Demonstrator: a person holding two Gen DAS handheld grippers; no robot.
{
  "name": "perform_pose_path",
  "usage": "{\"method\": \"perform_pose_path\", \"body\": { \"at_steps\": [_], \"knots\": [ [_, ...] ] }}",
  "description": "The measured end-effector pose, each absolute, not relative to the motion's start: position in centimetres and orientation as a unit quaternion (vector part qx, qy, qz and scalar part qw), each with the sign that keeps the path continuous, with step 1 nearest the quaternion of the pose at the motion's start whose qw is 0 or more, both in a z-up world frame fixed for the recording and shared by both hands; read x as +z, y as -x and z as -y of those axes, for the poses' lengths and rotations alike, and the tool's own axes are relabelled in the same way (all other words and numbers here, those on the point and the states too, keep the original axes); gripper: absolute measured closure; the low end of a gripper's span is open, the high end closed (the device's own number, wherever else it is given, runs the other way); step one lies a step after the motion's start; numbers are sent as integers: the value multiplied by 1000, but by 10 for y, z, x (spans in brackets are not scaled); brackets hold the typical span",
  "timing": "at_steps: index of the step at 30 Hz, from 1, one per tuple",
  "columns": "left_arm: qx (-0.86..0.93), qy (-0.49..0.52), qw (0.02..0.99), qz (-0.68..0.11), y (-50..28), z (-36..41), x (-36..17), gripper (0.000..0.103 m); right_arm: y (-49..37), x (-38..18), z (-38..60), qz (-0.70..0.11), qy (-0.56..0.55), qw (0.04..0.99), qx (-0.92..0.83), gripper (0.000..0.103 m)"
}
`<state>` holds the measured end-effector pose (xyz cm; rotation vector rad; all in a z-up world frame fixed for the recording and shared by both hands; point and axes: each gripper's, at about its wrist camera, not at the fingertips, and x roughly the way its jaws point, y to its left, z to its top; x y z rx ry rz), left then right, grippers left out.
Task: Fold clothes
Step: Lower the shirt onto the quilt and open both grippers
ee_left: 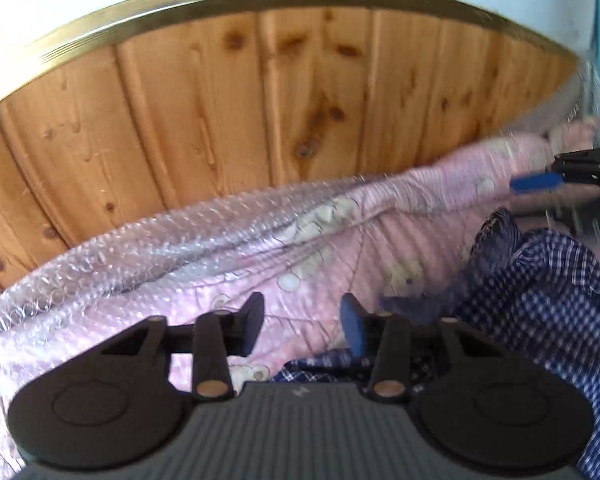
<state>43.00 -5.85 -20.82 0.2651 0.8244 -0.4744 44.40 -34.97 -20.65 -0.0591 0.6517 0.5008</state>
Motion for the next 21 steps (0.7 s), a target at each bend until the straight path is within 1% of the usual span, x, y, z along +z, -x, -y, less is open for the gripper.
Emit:
{"method": "perform_pose_path", "body": {
  "at_steps": [2,5,7,8,9,10,11,12,13,14,15,17,19,21],
  "knots": [
    [-230,-128,876,-404,-433,60,-214,54,-452,-207,361,-340,13,911,232,51],
    [-230,-144,865,-421,-436,68,-230,52,-443,-211,369,-364,29,892,266,50],
    [-235,-137,861,-430,-440,73,-238,52,-434,-217,378,-381,26,881,279,49],
    [-243,-125,858,-435,-442,75,-240,50,-429,-219,382,-391,19,875,285,49],
    [-254,-115,854,-439,-444,79,-243,45,-424,-222,388,-399,10,870,290,50],
    [-267,-105,849,-443,-446,83,-245,43,-420,-227,397,-407,-4,864,297,51],
    [-276,-99,845,-448,-449,89,-247,41,-416,-232,405,-416,-20,858,301,64],
    [-278,-97,841,-453,-452,95,-250,42,-415,-235,408,-427,-35,852,300,89],
    [-280,-96,838,-459,-456,101,-253,49,-416,-236,412,-433,-47,853,289,100],
    [-276,-94,835,-466,-460,107,-256,87,-416,-234,418,-430,-59,860,269,100],
    [-258,-91,836,-475,-466,111,-259,94,-416,-231,425,-426,-71,867,250,100],
    [-223,-83,838,-491,-478,121,-264,95,-417,-226,436,-419,-90,879,210,103],
    [-192,-65,841,-502,-485,125,-266,90,-419,-226,444,-418,-90,888,168,103],
    [-168,-23,838,-519,-488,118,-265,79,-404,-219,453,-421,-92,891,146,94]
  ]
}}
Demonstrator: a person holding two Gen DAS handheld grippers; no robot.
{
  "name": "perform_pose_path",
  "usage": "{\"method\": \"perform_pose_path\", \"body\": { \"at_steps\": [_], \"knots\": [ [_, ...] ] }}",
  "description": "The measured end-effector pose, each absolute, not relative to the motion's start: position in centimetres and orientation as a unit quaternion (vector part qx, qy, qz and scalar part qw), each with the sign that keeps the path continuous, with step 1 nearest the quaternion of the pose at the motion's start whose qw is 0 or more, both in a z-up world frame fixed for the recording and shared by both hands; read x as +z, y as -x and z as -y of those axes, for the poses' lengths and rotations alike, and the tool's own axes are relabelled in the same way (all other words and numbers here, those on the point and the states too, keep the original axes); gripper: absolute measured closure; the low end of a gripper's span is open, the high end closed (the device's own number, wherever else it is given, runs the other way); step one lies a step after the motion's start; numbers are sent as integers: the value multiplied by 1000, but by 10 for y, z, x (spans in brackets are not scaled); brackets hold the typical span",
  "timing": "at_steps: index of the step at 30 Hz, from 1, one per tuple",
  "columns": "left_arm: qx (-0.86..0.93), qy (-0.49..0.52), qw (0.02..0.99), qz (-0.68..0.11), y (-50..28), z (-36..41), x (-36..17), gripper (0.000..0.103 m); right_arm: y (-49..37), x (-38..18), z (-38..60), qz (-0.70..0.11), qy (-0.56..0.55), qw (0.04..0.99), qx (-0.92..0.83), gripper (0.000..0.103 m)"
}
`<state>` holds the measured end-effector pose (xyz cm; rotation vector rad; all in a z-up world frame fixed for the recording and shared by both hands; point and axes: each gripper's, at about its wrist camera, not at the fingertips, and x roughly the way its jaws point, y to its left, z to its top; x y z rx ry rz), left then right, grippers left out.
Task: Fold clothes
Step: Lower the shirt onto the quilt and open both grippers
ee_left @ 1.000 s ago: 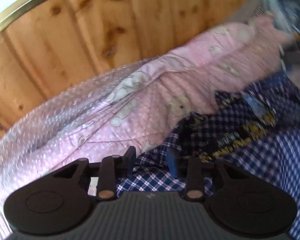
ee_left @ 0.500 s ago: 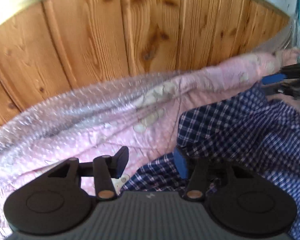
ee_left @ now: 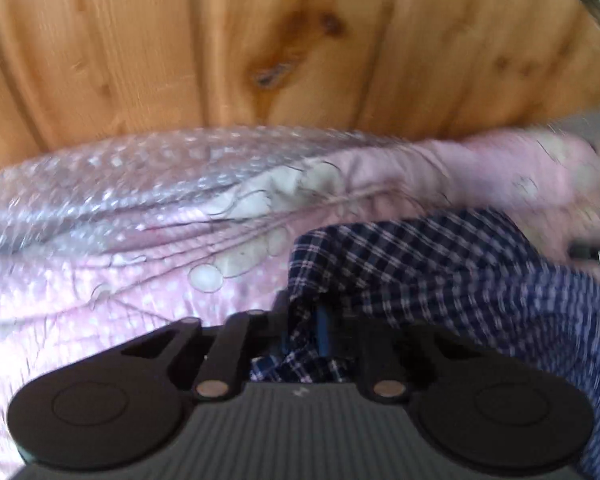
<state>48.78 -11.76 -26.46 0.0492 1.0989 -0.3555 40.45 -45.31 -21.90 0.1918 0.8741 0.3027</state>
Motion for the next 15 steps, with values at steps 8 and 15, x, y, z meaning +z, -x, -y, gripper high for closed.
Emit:
{"method": "perform_pose_path", "body": {
  "at_steps": [8,15],
  "knots": [
    [-137,65,853,-499,-412,34,-224,53,-225,-193,467,-448,-105,876,145,45],
    [-131,101,853,-496,-290,-40,-198,50,-22,-218,455,-542,-132,827,77,38]
  ]
}}
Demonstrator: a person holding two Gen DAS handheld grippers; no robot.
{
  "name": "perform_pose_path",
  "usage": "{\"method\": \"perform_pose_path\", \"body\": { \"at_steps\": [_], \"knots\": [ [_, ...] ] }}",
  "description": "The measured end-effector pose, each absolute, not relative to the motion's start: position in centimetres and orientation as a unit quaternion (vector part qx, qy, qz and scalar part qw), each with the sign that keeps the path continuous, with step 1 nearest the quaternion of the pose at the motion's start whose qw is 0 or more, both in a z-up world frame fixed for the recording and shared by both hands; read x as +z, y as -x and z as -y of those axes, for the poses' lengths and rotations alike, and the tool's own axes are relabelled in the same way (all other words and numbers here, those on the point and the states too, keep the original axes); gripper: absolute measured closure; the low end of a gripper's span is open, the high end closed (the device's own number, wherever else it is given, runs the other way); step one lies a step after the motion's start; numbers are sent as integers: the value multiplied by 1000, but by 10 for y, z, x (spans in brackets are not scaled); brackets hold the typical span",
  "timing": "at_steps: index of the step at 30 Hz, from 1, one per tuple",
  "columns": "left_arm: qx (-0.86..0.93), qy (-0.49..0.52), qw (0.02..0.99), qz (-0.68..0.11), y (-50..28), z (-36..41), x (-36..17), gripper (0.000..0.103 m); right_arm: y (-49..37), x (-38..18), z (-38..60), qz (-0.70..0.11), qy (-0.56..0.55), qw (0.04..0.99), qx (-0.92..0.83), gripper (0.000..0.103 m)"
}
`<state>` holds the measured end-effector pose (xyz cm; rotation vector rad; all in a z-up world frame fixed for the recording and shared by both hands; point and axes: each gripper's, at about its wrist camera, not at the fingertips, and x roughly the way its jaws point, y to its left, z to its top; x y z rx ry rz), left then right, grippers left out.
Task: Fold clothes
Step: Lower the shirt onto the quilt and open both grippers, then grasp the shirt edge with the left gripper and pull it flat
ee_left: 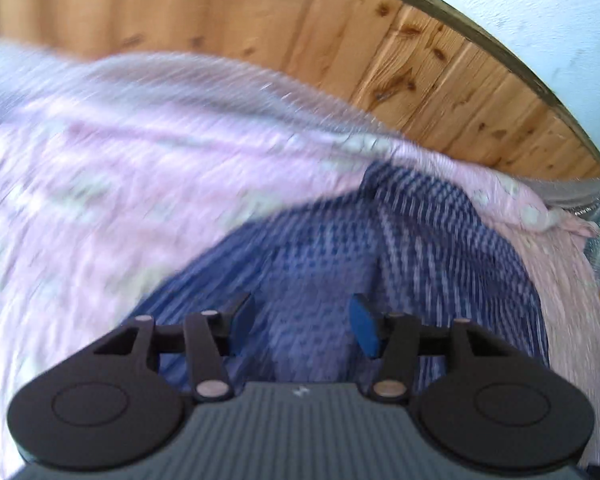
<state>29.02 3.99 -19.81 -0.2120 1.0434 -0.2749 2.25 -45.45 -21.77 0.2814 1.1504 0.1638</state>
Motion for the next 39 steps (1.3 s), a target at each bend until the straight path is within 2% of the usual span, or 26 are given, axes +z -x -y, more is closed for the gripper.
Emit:
{"method": "perform_pose_path", "body": {
  "at_steps": [5,7,8,9,14,17,20,23,24,25,26,27,29,32,33,34,35,36,39],
  "knots": [
    [-107,104,846,-511,-205,-92,-197,48,48,-223,435,-547,-145,822,66,41],
    [-93,88,844,-521,-177,-105,-201,47,53,-227,423,-548,-125,824,69,62],
    [-91,84,842,-525,-165,-111,-202,47,54,-228,418,-549,-113,825,65,84],
    [-88,81,840,-529,-153,-117,-203,47,53,-227,415,-550,-99,827,55,103],
    [-91,87,840,-528,-109,-139,-196,46,37,-163,440,-491,9,871,-10,103],
    [-93,80,841,-526,-95,-144,-194,46,9,-116,478,-439,132,881,-115,103],
    [-91,75,843,-525,-91,-143,-195,44,-28,-103,529,-421,190,858,-226,103],
    [-75,63,852,-515,-97,-143,-197,36,-51,-119,572,-470,153,826,-272,83],
    [-65,57,856,-509,-100,-143,-197,34,-48,-118,575,-463,111,837,-270,70],
    [-52,50,861,-503,-105,-144,-198,33,-44,-117,577,-454,70,848,-265,63],
    [-39,42,866,-496,-109,-146,-199,27,-38,-116,571,-442,34,860,-252,47],
    [-24,36,869,-493,-114,-148,-201,21,-33,-120,562,-436,4,869,-233,35],
    [8,35,865,-500,-127,-154,-211,20,-25,-138,539,-444,-35,876,-183,28],
    [28,40,849,-526,-140,-160,-233,20,-24,-167,503,-481,-50,868,-112,26],
    [30,33,846,-531,-142,-158,-238,24,-26,-174,488,-486,-44,867,-98,25],
    [27,22,846,-532,-142,-156,-240,32,-29,-181,473,-492,-37,866,-85,25],
    [24,12,846,-532,-141,-153,-243,56,-31,-187,462,-495,-31,865,-74,25],
    [20,9,847,-532,-143,-154,-241,99,-31,-189,456,-495,-26,866,-68,25],
    [10,44,854,-519,-158,-174,-212,101,-41,-191,446,-489,-24,870,-58,23]
  ]
}}
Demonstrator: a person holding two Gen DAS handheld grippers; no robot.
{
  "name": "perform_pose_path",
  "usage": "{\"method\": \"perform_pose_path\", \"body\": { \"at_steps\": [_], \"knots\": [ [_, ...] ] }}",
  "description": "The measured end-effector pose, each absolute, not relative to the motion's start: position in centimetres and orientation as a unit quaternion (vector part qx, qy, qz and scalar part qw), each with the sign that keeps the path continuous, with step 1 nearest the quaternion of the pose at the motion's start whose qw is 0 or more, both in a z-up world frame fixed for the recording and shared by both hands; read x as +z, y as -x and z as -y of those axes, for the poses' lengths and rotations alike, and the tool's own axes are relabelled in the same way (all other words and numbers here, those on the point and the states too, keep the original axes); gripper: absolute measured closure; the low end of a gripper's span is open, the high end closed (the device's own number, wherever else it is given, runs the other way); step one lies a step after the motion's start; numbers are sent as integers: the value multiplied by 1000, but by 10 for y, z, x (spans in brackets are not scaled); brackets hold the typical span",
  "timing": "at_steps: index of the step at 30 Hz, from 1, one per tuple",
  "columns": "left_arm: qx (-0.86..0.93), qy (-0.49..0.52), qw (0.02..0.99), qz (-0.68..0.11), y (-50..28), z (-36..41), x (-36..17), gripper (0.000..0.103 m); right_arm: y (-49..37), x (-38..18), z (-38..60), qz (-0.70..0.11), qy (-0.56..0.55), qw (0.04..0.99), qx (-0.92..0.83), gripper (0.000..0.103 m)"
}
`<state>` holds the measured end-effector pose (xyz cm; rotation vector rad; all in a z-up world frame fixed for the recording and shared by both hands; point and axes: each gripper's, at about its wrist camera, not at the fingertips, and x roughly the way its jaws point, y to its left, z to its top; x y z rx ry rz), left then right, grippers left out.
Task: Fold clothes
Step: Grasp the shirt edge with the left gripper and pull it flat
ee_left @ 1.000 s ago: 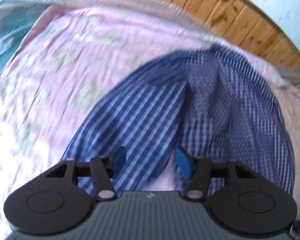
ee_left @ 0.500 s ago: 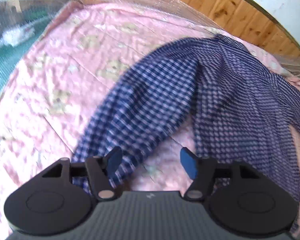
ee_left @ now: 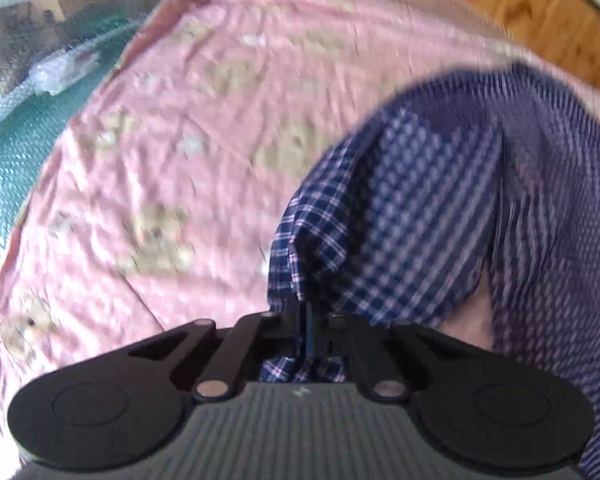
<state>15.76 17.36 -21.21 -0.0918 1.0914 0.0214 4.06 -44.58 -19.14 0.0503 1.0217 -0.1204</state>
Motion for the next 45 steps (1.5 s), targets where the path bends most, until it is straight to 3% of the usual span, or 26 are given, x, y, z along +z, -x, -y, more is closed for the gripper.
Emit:
{"method": "perform_pose_path", "body": {
  "at_steps": [5,9,11,13,15,19,20,22,23,24,25,26,28,30,31,32,35,37,38,39,42,45],
  "knots": [
    [152,129,856,-476,-217,-262,-159,97,-68,-193,478,-489,-98,864,-71,19],
    [231,107,830,-496,-241,-290,-162,70,-91,-203,494,-492,-167,852,-64,19],
    [207,108,829,-508,-234,-278,-167,70,-104,-206,501,-487,-195,850,-50,18],
    [163,112,841,-503,-214,-247,-166,62,-121,-211,509,-479,-225,848,-36,17],
    [110,126,844,-510,-199,-212,-171,40,-137,-217,524,-465,-273,841,-37,15],
    [29,230,811,-537,-197,-160,-200,34,-170,-240,564,-428,-400,806,-83,14],
    [31,256,807,-531,-201,-153,-206,34,-175,-244,572,-412,-431,798,-84,8],
    [39,303,799,-518,-211,-141,-220,33,-186,-244,583,-388,-457,795,-91,9],
    [55,318,797,-511,-220,-140,-227,33,-190,-242,588,-378,-461,797,-96,30],
    [72,332,794,-505,-230,-140,-233,33,-195,-239,592,-370,-462,800,-100,70],
    [86,344,792,-498,-238,-140,-239,33,-198,-235,597,-365,-458,804,-102,90],
    [93,349,792,-492,-245,-140,-242,33,-200,-231,602,-361,-449,810,-109,101],
    [112,352,795,-482,-257,-139,-248,38,-200,-221,616,-356,-408,828,-148,101],
    [138,325,803,-479,-262,-138,-247,75,-198,-218,632,-366,-364,837,-182,102],
    [139,316,805,-483,-262,-139,-245,81,-199,-218,639,-378,-343,838,-193,102],
    [140,307,806,-487,-261,-140,-243,85,-202,-222,645,-405,-323,834,-189,101],
    [139,272,812,-498,-259,-140,-232,85,-211,-210,641,-436,-237,858,-133,90],
    [109,204,833,-502,-253,-130,-209,79,-223,-189,624,-426,-185,884,-59,54],
    [90,171,843,-502,-251,-123,-196,73,-231,-180,612,-416,-158,895,-23,21],
    [71,139,852,-501,-250,-117,-185,70,-240,-173,601,-405,-126,906,9,6],
    [31,67,871,-486,-272,-95,-166,56,-271,-169,568,-395,-30,914,83,5],
    [-13,14,880,-475,-310,-71,-165,52,-304,-186,544,-418,17,901,119,6]
  ]
}}
